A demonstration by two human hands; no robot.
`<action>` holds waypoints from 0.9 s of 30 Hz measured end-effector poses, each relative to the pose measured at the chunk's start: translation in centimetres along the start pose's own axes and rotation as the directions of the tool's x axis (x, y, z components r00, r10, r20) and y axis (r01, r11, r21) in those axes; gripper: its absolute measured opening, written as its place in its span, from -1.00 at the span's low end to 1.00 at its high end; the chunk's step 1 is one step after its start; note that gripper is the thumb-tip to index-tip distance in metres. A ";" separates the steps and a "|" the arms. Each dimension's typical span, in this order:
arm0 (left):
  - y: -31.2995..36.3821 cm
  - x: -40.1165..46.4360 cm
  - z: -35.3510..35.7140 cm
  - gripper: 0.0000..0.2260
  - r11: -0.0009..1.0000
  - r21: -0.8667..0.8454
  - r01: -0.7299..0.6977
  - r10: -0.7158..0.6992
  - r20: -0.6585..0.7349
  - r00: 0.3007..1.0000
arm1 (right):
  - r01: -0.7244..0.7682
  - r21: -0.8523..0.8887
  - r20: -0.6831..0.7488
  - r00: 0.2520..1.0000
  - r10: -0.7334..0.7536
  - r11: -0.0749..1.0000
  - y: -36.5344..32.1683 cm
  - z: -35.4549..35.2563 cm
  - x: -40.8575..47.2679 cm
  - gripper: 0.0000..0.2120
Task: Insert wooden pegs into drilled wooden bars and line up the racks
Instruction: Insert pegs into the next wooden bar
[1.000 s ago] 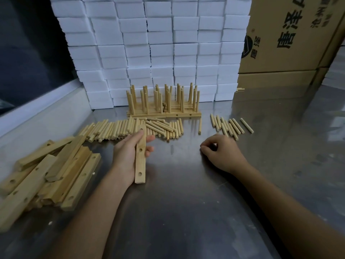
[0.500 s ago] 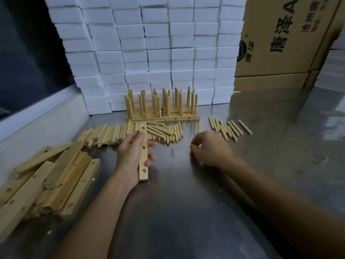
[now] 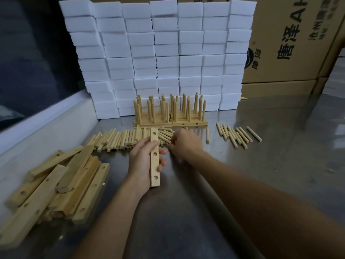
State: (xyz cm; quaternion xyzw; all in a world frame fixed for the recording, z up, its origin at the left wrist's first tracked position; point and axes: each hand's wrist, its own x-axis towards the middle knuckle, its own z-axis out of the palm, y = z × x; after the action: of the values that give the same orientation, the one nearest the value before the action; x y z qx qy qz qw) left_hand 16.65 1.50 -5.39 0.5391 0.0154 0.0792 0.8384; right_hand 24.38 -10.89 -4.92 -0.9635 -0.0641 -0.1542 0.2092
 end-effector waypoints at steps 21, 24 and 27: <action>0.5 -0.9 0.8 -0.87 0.996 0.092 0.006 0.000 -0.060 0.998 | -0.118 0.838 0.102 0.993 0.060 0.533 3.8 -6.0 -8.7 -0.95; 0.6 -1.0 0.8 -0.92 0.995 0.097 0.010 -0.005 -0.056 0.998 | -0.058 0.769 0.067 0.998 0.010 0.637 3.6 -5.5 -8.9 -0.96; 0.7 -1.1 1.0 -0.94 0.993 0.120 0.009 -0.005 -0.027 1.000 | 0.078 0.614 -0.042 0.997 -0.066 0.785 3.9 -5.3 -9.0 -0.97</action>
State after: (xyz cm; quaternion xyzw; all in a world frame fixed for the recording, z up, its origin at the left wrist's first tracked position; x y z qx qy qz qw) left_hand 15.58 0.73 -4.45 0.5872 0.0333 0.0824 0.8045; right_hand 15.15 -17.18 -4.74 -0.8385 -0.1456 -0.1414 0.5058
